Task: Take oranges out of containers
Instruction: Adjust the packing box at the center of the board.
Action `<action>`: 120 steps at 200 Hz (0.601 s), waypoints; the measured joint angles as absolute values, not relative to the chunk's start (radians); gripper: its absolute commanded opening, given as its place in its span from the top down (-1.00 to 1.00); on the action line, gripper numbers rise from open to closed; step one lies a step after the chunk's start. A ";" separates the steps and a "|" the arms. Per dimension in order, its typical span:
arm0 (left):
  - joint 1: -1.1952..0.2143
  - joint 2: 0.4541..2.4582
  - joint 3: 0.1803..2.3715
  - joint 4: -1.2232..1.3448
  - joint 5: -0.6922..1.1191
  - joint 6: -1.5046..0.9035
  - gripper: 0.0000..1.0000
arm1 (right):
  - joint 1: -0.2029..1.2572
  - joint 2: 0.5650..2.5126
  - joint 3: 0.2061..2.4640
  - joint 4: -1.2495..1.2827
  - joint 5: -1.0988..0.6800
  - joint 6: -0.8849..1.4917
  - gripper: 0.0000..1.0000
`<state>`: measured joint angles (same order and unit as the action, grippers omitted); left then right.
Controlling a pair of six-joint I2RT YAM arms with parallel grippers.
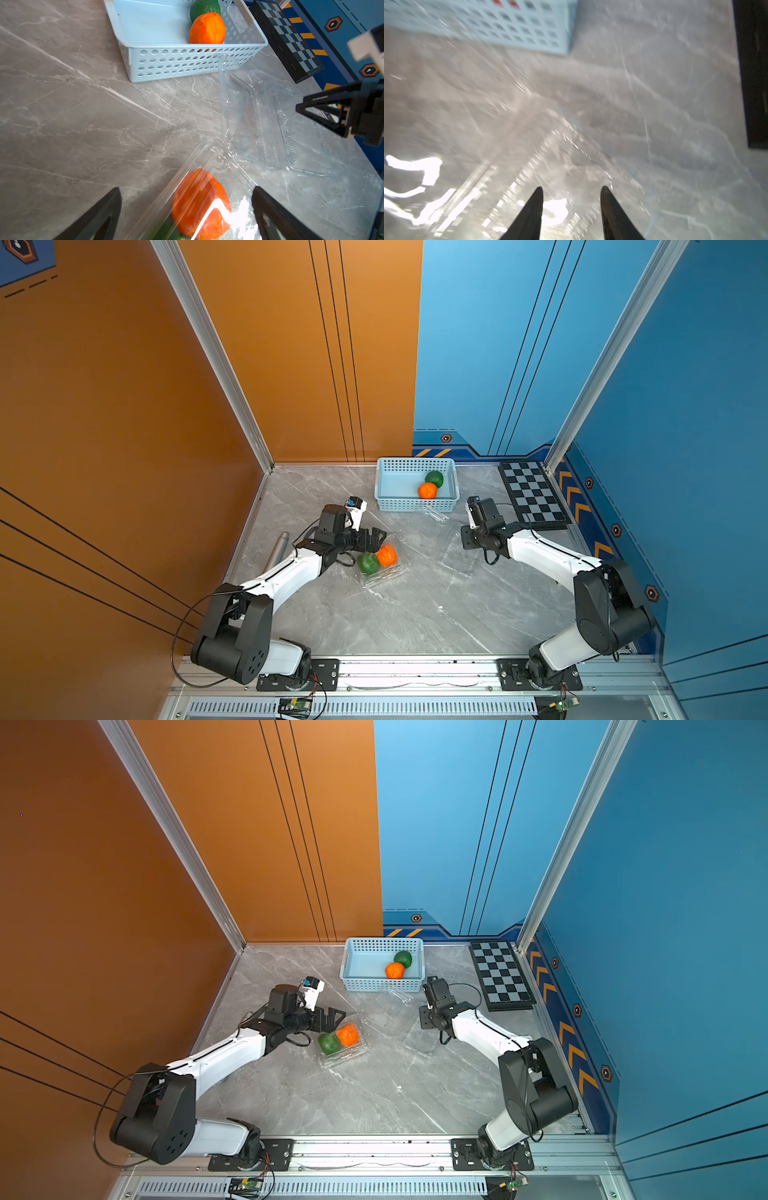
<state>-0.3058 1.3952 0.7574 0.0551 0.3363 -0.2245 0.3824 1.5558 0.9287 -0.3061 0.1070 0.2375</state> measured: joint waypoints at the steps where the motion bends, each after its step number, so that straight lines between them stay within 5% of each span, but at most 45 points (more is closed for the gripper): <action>1: -0.306 1.395 0.757 0.055 0.337 -0.224 -0.97 | 0.381 1.556 0.925 -0.308 0.109 0.239 0.07; 120: -0.278 1.338 0.746 0.031 0.334 -0.224 -0.97 | 0.224 1.712 0.946 -0.266 0.073 0.340 0.12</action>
